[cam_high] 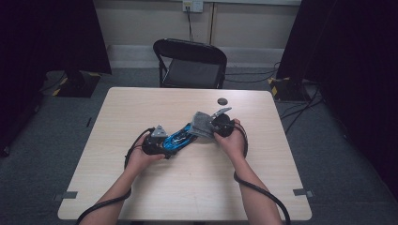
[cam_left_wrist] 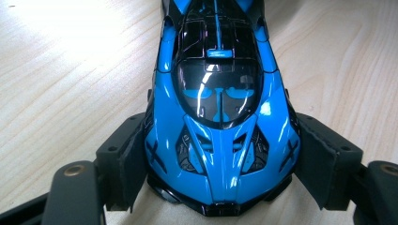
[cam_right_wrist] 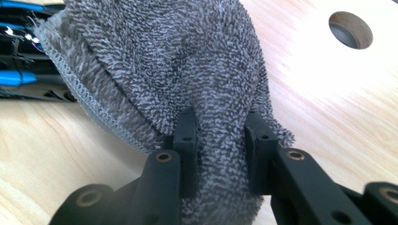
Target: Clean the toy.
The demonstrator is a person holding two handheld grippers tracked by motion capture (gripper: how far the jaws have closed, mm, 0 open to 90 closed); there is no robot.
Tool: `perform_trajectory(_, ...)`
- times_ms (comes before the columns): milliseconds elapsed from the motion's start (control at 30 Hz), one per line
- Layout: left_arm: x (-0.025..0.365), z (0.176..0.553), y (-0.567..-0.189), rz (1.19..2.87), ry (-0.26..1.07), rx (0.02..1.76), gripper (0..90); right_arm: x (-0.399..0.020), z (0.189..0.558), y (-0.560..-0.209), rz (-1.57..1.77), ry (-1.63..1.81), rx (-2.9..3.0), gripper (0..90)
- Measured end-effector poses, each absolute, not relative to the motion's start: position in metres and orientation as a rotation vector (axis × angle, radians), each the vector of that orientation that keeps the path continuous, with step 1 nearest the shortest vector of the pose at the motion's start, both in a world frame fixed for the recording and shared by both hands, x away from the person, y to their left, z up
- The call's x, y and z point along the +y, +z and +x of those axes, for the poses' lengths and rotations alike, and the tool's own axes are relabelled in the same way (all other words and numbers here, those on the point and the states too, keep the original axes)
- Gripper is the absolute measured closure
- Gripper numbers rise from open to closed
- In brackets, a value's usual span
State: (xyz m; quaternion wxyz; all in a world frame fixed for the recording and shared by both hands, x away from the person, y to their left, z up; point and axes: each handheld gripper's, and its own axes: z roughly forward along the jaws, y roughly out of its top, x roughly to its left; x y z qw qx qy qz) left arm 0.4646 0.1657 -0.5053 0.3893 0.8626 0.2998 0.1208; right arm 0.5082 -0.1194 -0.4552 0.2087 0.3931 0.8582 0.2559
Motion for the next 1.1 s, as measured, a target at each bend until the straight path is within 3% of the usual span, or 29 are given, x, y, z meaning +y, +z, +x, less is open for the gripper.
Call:
perform_trajectory(733,0.166,0.463,-0.505,2.189,0.317,0.773,25.2,-0.151,0.495,-0.458,1.126,0.71,2.367,71.0)
perform_trajectory(1100,0.169,0.465,-0.503,2.198,0.301,0.818,17.4,-0.163,0.477,-0.449,1.106,0.752,2.357,71.0)
